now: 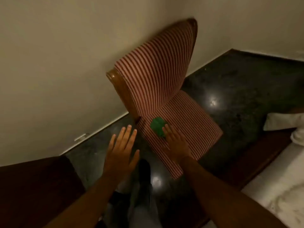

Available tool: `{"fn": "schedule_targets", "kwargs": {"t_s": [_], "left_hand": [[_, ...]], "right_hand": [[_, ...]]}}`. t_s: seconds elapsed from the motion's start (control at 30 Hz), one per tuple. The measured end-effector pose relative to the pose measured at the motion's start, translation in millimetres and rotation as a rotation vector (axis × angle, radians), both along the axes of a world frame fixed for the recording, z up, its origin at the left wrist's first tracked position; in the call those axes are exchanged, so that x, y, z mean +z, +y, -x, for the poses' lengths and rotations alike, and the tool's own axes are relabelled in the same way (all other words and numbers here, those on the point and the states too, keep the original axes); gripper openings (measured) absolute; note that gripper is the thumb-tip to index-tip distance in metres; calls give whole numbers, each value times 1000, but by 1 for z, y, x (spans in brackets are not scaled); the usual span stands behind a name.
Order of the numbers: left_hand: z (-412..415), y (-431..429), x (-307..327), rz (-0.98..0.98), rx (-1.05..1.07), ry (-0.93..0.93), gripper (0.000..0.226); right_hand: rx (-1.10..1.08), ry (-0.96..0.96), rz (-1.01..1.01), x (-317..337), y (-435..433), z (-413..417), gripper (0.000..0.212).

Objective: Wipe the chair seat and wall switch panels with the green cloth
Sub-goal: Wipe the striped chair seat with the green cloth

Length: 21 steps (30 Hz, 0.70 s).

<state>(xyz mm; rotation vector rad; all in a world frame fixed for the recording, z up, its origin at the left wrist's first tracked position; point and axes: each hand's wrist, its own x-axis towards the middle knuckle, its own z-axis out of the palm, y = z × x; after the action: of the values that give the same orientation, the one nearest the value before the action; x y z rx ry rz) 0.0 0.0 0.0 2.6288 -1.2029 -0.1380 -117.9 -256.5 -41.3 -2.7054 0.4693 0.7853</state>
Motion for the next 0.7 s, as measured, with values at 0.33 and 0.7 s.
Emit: {"fn": "schedule_targets", "kwargs": {"t_s": [0.33,0.7], "left_hand": [[6,-10,-78,-129,12,41,85],[17,9,-89,-174,56,-26,86]], "right_hand": [[242,100,-19,-100,-33,-46,77],[97,27,-181,-121,-41,-70,98]]}}
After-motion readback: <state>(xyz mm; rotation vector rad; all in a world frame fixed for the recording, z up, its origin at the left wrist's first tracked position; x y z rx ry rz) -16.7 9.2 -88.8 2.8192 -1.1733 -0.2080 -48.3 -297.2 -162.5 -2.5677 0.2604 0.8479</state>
